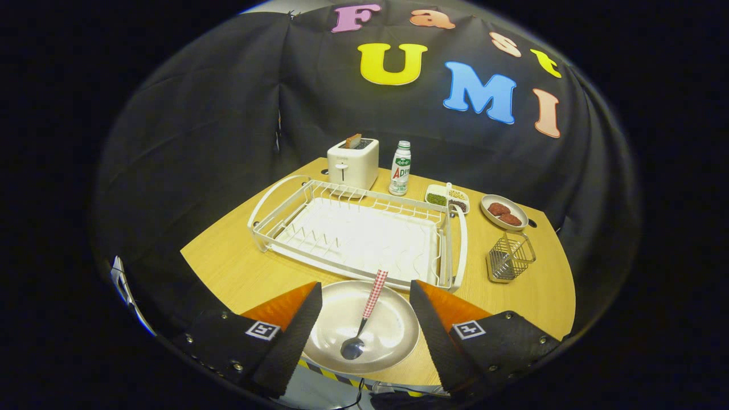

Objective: Take the plate from the dish rack, then take the spoon from the basket and place it into the plate.

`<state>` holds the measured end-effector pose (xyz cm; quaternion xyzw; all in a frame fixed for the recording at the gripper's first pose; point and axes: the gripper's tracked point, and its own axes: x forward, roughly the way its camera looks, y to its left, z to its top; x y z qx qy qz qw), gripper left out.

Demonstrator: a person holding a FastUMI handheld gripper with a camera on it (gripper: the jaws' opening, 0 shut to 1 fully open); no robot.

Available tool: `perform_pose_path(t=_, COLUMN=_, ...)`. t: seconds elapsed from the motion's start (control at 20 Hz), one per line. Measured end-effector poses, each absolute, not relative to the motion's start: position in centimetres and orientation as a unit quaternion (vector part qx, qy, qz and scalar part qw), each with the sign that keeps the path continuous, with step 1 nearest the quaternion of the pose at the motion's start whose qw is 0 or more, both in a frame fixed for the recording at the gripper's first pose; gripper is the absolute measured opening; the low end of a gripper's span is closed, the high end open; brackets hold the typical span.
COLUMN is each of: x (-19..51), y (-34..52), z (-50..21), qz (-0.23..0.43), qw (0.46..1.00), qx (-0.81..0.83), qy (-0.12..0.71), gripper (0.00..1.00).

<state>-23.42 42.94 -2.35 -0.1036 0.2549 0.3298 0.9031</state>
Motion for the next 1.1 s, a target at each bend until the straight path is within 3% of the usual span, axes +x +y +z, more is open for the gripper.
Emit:
perform_pose_path(t=0.8, x=-21.3, y=45.0, z=-2.0, qz=0.326, qw=0.911, qx=-0.083, qy=0.239, gripper=0.96)
perform_pose_path(t=1.1, x=-17.9, y=44.2, z=5.5, qz=0.288, qw=0.95, qx=-0.053, qy=0.107, gripper=0.96)
